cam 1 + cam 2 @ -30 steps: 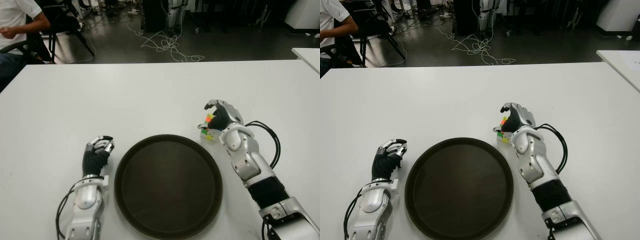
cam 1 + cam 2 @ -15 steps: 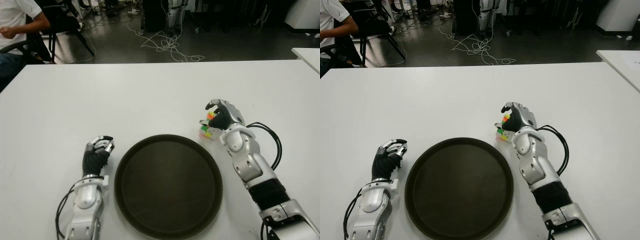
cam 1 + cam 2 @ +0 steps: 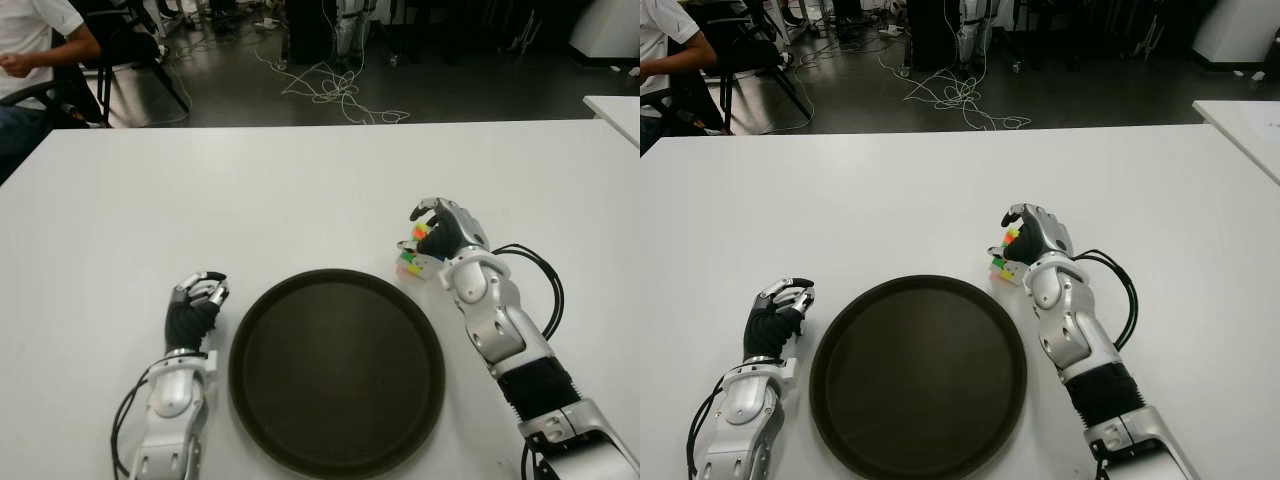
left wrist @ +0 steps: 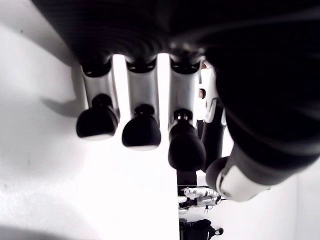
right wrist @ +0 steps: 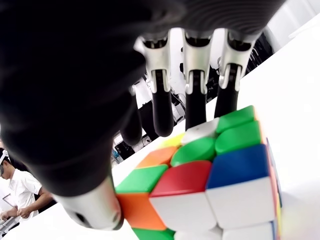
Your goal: Pick up the Rubik's Cube and put it in the plate
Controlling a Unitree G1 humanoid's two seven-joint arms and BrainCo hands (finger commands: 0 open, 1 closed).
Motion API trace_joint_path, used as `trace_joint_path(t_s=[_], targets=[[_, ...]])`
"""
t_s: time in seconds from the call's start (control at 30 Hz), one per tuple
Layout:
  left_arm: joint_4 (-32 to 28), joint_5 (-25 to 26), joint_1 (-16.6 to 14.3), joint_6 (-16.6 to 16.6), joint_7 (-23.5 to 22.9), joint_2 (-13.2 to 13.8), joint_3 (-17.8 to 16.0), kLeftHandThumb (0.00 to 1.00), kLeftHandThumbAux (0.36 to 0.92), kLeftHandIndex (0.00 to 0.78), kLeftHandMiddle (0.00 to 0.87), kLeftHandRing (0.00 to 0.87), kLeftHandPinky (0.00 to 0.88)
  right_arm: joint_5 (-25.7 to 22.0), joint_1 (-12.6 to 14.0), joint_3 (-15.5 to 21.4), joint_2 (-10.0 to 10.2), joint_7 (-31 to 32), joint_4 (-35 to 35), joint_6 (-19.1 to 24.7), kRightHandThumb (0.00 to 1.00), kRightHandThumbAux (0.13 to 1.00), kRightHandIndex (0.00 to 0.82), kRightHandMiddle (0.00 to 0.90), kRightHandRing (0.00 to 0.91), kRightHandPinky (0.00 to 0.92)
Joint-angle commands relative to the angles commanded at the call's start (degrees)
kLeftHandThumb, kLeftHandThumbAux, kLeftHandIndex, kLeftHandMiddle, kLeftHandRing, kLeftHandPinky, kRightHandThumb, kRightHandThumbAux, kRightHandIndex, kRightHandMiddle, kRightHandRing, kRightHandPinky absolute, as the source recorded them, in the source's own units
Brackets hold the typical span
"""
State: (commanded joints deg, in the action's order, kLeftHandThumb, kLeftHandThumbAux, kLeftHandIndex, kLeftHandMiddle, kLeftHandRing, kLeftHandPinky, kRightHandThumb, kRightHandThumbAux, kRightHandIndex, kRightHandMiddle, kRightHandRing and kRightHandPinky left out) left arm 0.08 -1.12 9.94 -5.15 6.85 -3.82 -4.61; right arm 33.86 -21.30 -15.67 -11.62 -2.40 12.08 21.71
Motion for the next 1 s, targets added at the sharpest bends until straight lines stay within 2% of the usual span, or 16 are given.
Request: trace_joint_path(t_s=[0.47,1.0], targets=[[0.65,0.23,-0.34,0.56,0.27,-0.18,-0.22,0.712,0.704,0.444,0.82,0.83,0.824,-0.09,0.08,0.14,-0.02,-0.45,-0.17,-0.64,0.258,0.889,0.655,0.781,0.796,0.79],[0.49,-0.45,-0.18,1.06,0.06,0.3,0.19,0.711,0.704,0.444,0.819,0.828,0.821,0.33,-0.08,-0.12,-0.09,-0.97,0.21,-1.02,0.249,0.891,0.616,0.755,0.774,0.775]])
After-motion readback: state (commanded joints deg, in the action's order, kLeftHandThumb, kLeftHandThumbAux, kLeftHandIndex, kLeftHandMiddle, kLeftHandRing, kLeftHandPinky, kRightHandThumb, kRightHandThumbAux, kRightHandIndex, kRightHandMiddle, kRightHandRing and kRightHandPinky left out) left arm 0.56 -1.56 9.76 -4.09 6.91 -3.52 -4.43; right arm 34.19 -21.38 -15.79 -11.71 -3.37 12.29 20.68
